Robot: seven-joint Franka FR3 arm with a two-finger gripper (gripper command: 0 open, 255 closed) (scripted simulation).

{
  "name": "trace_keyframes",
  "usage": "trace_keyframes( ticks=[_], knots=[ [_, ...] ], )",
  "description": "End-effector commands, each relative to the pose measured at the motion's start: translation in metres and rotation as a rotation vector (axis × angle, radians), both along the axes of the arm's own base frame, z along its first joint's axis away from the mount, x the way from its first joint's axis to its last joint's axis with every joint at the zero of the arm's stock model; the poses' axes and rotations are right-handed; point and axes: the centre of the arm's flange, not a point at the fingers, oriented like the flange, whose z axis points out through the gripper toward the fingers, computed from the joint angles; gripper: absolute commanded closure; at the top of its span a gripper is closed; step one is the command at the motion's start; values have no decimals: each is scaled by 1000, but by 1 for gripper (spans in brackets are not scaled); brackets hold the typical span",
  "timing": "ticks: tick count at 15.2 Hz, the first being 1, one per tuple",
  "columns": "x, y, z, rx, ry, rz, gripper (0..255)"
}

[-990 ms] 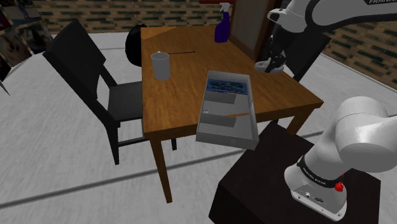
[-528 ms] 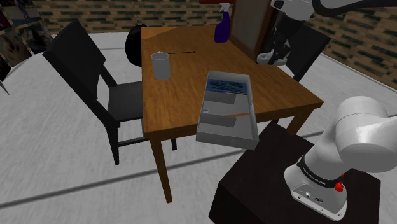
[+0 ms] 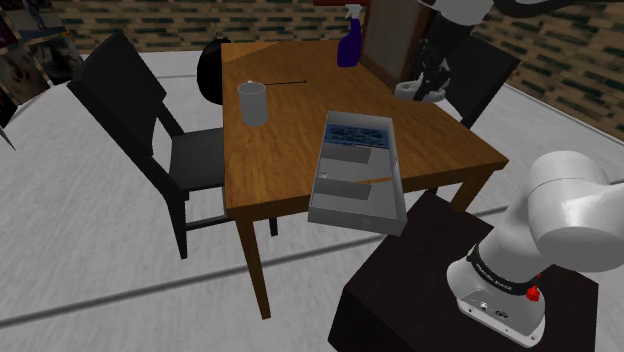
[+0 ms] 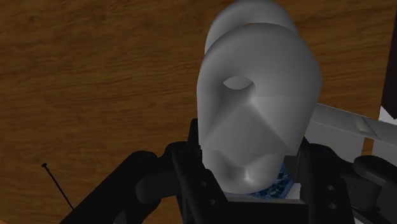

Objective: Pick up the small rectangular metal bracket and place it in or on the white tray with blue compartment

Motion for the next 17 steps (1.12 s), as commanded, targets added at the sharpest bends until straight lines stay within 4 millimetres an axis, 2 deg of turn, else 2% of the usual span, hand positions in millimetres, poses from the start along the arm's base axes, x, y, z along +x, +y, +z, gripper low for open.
trace_keyframes(
  ticks=[1,13,17],
  knots=[
    [4,27,0,1,0,-1,255],
    [18,185,3,1,0,-1,255],
    [18,185,-18,1,0,-1,255]
  ],
)
